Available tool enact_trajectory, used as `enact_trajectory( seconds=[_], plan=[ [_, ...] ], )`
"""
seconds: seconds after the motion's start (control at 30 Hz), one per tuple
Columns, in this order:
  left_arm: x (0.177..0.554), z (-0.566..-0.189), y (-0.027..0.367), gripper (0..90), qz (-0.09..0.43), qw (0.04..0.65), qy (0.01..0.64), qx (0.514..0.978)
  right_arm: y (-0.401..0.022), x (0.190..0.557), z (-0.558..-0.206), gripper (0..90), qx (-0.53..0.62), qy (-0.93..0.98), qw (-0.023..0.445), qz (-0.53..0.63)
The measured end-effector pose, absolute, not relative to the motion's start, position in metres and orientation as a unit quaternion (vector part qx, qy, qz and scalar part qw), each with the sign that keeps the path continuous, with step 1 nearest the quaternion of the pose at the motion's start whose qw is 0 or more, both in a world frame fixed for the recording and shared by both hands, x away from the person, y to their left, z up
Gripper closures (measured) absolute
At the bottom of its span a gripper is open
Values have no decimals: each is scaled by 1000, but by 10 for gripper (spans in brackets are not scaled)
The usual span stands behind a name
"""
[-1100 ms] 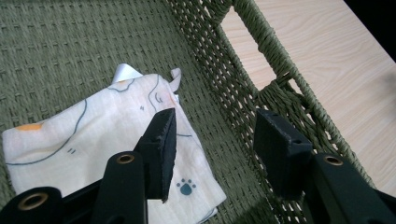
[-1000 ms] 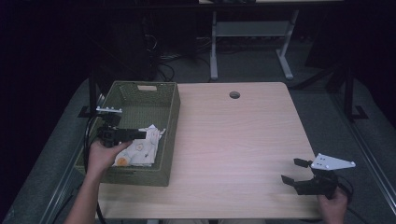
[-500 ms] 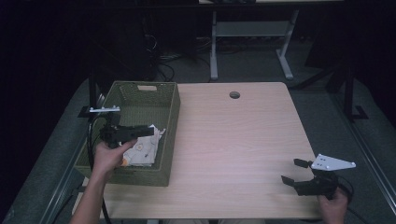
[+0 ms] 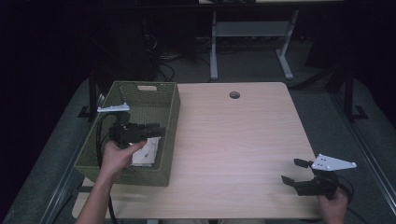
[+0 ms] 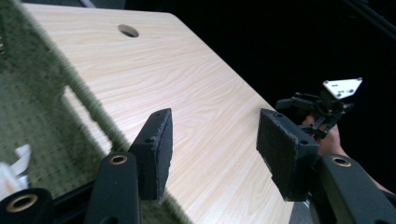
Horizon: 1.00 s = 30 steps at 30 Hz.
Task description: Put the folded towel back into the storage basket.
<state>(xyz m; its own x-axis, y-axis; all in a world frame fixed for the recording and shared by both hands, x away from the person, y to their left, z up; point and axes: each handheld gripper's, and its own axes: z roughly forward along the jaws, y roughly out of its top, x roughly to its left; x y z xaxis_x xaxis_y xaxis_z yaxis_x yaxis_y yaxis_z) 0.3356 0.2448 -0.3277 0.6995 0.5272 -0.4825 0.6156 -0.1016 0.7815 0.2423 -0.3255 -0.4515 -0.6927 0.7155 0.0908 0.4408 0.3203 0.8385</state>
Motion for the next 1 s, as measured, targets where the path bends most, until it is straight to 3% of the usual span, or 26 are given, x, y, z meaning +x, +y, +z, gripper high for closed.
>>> enact_trajectory(
  seconds=[1.0],
  plan=[
    [311,-307,154,455,-57,521,249,815,-327,242,-449,135,358,795,152,466]
  ],
)
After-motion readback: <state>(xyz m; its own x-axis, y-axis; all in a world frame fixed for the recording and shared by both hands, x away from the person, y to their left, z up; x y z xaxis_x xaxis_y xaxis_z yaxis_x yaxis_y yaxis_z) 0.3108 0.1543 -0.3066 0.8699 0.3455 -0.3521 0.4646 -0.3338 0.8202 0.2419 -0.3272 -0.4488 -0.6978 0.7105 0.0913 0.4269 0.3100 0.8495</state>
